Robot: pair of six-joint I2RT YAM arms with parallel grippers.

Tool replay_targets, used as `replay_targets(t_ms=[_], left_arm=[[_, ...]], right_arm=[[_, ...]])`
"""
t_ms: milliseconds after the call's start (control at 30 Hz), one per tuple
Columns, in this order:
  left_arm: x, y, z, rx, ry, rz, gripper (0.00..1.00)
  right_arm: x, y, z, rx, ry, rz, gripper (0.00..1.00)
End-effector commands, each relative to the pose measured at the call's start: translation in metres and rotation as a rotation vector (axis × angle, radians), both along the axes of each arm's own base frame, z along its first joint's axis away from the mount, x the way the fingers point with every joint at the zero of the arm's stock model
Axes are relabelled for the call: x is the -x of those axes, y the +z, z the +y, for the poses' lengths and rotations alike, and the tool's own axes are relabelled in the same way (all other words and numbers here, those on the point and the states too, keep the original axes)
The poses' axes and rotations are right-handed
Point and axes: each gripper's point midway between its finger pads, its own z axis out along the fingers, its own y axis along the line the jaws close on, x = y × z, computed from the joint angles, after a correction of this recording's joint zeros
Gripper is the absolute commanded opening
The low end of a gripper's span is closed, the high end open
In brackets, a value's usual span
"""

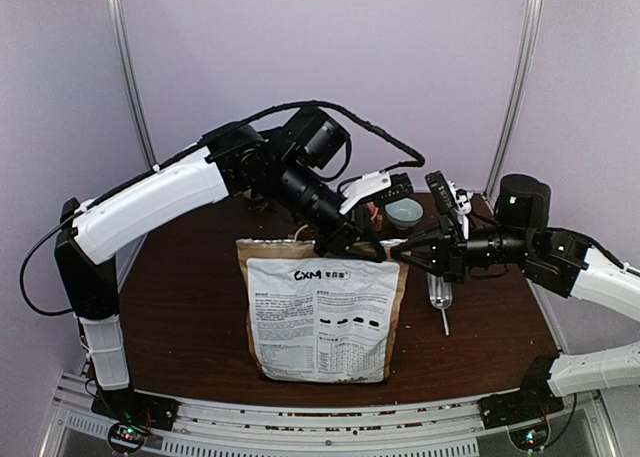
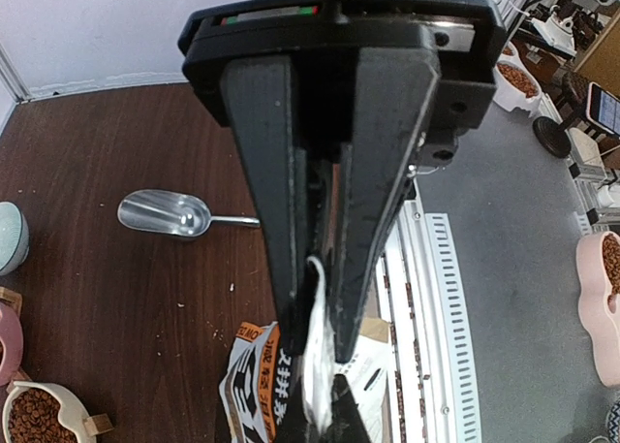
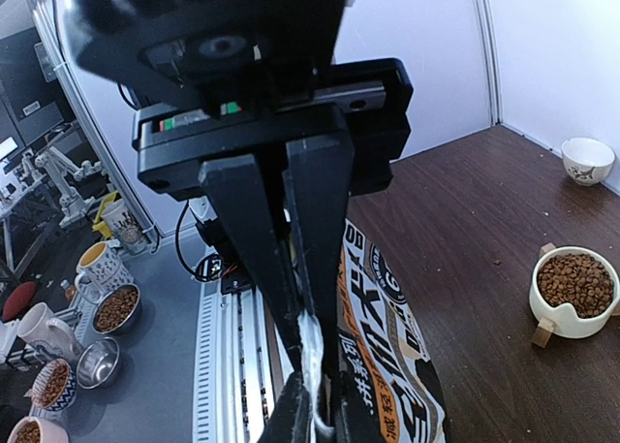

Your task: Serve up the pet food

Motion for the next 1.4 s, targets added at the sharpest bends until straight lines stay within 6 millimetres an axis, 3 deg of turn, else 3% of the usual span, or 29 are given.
replay_targets(t_ms=[0, 300, 367, 400, 500, 600, 800, 900, 967, 1067, 1267, 1367], left_arm=[[0.005, 0.018, -0.006, 0.059, -0.032, -0.025, 0.00], [0.004, 0.019, -0.007, 0.060, -0.025, -0.031, 0.00], [0.004, 0.020, -0.006, 0.061, -0.024, -0.032, 0.00], [0.003, 0.019, -0.006, 0.058, -0.021, -0.035, 0.00], [0.000, 0.018, 0.001, 0.031, 0.004, -0.062, 0.01], [-0.005, 0.012, 0.011, -0.015, 0.033, -0.091, 0.11], [-0.011, 0.006, 0.031, -0.066, 0.081, -0.119, 0.17], [-0.011, 0.007, 0.034, -0.063, 0.089, -0.124, 0.13], [-0.009, 0.010, 0.032, -0.045, 0.078, -0.115, 0.00], [-0.006, 0.015, 0.027, -0.014, 0.061, -0.108, 0.00], [-0.006, 0.017, 0.024, 0.001, 0.053, -0.105, 0.00], [-0.005, 0.018, 0.023, 0.005, 0.046, -0.100, 0.00]], right_arm=[[0.002, 0.022, 0.003, -0.064, 0.026, -0.048, 0.11], [-0.001, 0.011, 0.007, -0.034, 0.034, -0.022, 0.15], [-0.002, 0.008, 0.007, -0.021, 0.029, -0.019, 0.11], [-0.003, 0.007, 0.007, -0.018, 0.024, -0.023, 0.02], [-0.004, 0.011, 0.004, -0.024, 0.003, -0.042, 0.00], [-0.004, 0.014, 0.001, -0.034, -0.012, -0.057, 0.00], [-0.002, 0.017, -0.001, -0.038, -0.011, -0.065, 0.00], [-0.002, 0.016, 0.000, -0.038, -0.006, -0.062, 0.00], [-0.002, 0.015, 0.001, -0.036, 0.000, -0.053, 0.00], [-0.003, 0.012, 0.005, -0.033, 0.010, -0.038, 0.00], [-0.005, 0.013, 0.014, -0.038, 0.034, -0.025, 0.18], [-0.005, 0.014, 0.020, -0.039, 0.048, -0.022, 0.20]])
